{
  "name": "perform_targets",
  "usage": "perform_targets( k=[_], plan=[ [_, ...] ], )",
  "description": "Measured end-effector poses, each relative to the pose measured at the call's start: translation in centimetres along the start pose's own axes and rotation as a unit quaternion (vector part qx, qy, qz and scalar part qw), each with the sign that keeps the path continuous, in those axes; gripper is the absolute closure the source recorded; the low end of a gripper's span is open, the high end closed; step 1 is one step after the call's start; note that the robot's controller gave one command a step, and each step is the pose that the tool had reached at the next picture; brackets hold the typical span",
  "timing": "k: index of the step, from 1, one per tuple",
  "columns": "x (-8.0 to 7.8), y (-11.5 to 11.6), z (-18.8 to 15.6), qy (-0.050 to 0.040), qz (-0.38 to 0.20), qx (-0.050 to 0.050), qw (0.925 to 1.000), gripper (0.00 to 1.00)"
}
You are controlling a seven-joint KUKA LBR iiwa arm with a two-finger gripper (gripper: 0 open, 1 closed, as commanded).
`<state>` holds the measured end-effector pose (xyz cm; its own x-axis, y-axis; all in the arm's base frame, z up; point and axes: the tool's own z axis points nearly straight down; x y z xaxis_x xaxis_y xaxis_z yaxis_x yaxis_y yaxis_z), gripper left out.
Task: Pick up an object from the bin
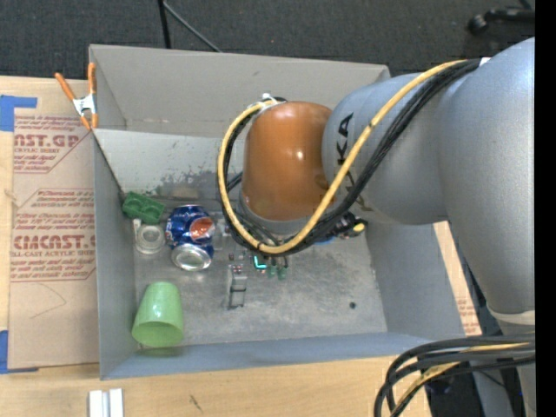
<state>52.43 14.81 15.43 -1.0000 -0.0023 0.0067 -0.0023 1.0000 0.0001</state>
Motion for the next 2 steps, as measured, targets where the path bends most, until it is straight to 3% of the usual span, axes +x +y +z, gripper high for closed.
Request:
perform_targets(
  k=[1, 2],
  plan=[
    [-5.46, 2.92, 7.52, -0.0039, 0.051, -0.001, 0.9987, 0.0],
    [-5.95, 2.76, 6.74, -0.0116, 0.052, -0.003, 0.9986, 1.0]
  ],
)
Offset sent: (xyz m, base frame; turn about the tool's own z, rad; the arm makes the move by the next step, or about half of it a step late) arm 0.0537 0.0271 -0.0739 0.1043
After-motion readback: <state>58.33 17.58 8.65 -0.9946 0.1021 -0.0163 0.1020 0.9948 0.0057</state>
